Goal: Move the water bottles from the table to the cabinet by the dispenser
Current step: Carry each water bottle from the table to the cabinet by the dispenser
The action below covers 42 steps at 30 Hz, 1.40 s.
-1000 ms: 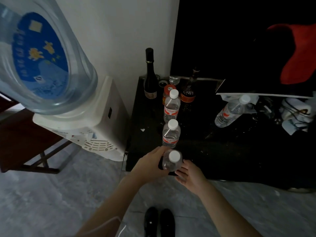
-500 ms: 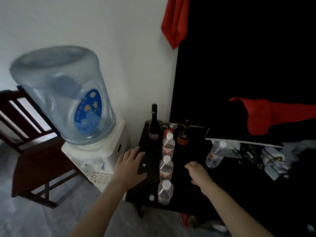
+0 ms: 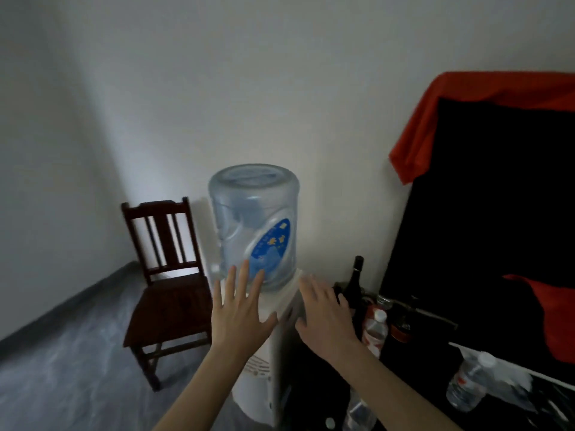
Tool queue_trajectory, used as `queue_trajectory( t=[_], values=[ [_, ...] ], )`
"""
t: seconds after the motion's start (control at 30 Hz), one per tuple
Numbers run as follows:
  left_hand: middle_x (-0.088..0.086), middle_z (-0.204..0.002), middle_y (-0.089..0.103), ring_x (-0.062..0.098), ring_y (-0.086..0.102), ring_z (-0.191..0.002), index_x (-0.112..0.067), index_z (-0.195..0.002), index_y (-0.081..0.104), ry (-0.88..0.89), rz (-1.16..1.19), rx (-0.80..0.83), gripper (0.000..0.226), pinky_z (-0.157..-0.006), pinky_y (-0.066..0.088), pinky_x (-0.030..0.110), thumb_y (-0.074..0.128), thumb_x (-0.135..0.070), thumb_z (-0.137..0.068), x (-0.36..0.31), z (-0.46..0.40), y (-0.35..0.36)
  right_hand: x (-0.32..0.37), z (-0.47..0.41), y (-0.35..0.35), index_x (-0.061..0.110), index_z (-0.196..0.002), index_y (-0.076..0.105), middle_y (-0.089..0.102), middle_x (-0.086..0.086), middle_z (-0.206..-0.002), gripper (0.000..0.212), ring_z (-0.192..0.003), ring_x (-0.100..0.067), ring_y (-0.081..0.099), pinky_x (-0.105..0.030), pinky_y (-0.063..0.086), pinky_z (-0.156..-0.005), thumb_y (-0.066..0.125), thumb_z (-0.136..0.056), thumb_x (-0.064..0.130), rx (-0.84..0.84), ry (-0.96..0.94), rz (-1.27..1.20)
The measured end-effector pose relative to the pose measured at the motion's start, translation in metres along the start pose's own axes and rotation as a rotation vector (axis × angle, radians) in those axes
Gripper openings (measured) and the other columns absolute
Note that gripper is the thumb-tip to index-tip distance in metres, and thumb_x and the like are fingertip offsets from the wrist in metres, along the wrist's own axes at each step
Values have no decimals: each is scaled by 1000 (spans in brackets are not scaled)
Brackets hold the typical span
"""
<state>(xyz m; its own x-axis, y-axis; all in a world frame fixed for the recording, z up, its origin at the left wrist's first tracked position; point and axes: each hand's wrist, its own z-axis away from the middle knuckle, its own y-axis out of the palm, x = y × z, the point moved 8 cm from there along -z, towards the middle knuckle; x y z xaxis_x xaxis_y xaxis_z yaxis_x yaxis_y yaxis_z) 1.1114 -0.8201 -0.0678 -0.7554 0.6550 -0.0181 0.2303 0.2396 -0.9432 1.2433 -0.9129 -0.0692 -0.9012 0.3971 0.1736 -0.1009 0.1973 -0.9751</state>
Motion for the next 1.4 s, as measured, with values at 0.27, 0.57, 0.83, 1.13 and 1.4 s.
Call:
queue_trajectory(
  t=[0.27, 0.57, 0.83, 1.13, 1.4],
  values=[
    [13, -155, 45, 36, 44, -142, -21, -145, 52, -370, -76, 5, 82, -111, 36, 59, 38, -68, -79, 179, 123, -53, 199, 16, 22, 26, -158, 7, 2, -2, -166, 81, -152, -24, 6, -51, 13, -119, 47, -92, 48, 101, -332, -12],
    [8, -164, 31, 33, 33, -150, -27, -153, 43, -879, -222, 19, 87, -119, 24, 59, 19, -71, -81, 350, 366, -141, 469, 143, 62, 24, -158, 9, 0, -2, -167, 81, -152, -25, 2, -53, 11, -120, 46, -91, 52, 264, -783, -105],
    [9, -165, 29, 35, 31, -151, -26, -152, 43, -1386, -323, 21, 89, -115, 30, 58, 18, -72, -80, 400, 586, -226, 652, 307, 57, 28, -157, 12, 1, -1, -167, 77, -152, -26, 6, -53, 10, -121, 48, -92, 51, 366, -1272, -135],
    [5, -171, 2, 29, 4, -157, -30, -159, 18, -1793, -388, -22, 76, -124, 4, 55, 40, -64, -95, 374, 715, -273, 741, 435, 58, 23, -157, 13, 4, -3, -166, 75, -152, -26, 8, -54, 13, -120, 47, -94, 47, 420, -1692, -150],
    [0, -170, -12, 24, -10, -157, -33, -160, 5, -1975, -405, -14, 77, -124, -4, 50, 33, -66, -97, 345, 758, -277, 754, 493, 65, 22, -157, 12, 3, -5, -166, 75, -152, -27, 6, -52, 11, -120, 47, -95, 45, 457, -1870, -134]
  ],
)
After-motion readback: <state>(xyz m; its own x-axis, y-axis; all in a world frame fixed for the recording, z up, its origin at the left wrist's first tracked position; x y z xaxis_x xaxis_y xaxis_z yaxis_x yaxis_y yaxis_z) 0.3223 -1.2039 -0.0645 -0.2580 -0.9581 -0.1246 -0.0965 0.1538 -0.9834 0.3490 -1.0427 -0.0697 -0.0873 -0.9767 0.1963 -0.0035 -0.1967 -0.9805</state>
